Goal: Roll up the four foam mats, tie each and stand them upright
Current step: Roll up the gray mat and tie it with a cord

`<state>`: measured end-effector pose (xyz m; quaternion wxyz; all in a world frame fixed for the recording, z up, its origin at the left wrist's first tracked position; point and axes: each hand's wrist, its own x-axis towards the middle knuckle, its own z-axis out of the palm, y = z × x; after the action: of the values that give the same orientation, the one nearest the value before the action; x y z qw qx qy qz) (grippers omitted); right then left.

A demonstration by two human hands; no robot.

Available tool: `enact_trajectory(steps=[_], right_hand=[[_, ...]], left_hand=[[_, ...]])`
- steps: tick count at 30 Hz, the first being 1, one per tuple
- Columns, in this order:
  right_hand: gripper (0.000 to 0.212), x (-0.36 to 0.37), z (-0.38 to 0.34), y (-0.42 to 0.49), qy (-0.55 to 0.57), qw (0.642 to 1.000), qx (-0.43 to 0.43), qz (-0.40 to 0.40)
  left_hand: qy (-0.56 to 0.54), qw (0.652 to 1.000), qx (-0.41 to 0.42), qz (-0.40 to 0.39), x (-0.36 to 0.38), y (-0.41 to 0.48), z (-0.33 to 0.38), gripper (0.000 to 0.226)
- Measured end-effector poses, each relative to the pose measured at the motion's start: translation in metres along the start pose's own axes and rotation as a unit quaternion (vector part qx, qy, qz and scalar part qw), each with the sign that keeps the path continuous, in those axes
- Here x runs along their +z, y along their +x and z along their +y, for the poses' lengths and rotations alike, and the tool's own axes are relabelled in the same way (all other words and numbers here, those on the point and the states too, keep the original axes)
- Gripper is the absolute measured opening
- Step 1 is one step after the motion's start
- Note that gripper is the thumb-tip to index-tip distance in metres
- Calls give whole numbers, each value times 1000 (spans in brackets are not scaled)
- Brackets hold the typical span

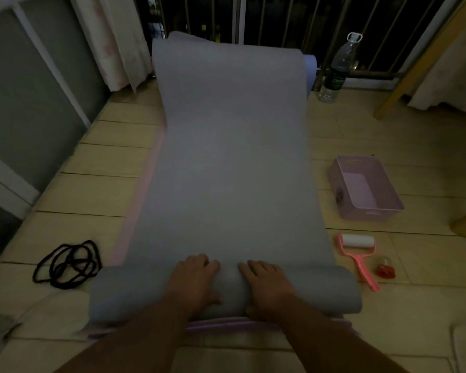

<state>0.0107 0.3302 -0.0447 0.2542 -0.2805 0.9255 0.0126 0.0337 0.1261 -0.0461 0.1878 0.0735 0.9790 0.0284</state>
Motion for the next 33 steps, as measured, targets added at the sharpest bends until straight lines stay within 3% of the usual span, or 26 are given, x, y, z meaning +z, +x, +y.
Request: enact_trajectory(steps=[2, 5, 8, 11, 15, 18, 21, 24, 27, 30, 33], right_hand=[[101, 3, -4, 3, -8, 1000, 15, 3], [106, 4, -5, 5, -25, 1000, 16, -4], [114, 0, -6, 5, -49, 996, 48, -62], [90, 2, -6, 2, -49, 995, 76, -38], [67, -16, 1, 2, -29, 998, 58, 18], [50, -35, 3, 5, -18, 998, 52, 12], [47, -44, 3, 8, 8, 997, 47, -55], [58, -44, 6, 11, 45, 992, 46, -110], [78, -30, 6, 11, 81, 988, 53, -118], [80, -14, 9, 11, 113, 988, 58, -84], [86, 0, 12, 9, 114, 990, 75, -36]], left_hand=[[5, 1000, 11, 3, 15, -6, -2, 92], [59, 994, 19, -88, 24, -9, -9, 119], [83, 993, -3, -87, 19, -5, -4, 115], [70, 994, 0, -79, 9, 2, 2, 99], [50, 997, 13, -50, -19, 13, -6, 53], [38, 996, 21, -78, -37, 20, -7, 40], [4, 986, 15, -166, -42, 25, -7, 53], [-2, 979, 3, -203, -35, 26, -8, 85], [-14, 994, 26, -105, -15, 8, -10, 110], [-36, 996, 64, 52, 15, -19, -11, 105], [-20, 996, 69, 60, 36, -26, -8, 107]])
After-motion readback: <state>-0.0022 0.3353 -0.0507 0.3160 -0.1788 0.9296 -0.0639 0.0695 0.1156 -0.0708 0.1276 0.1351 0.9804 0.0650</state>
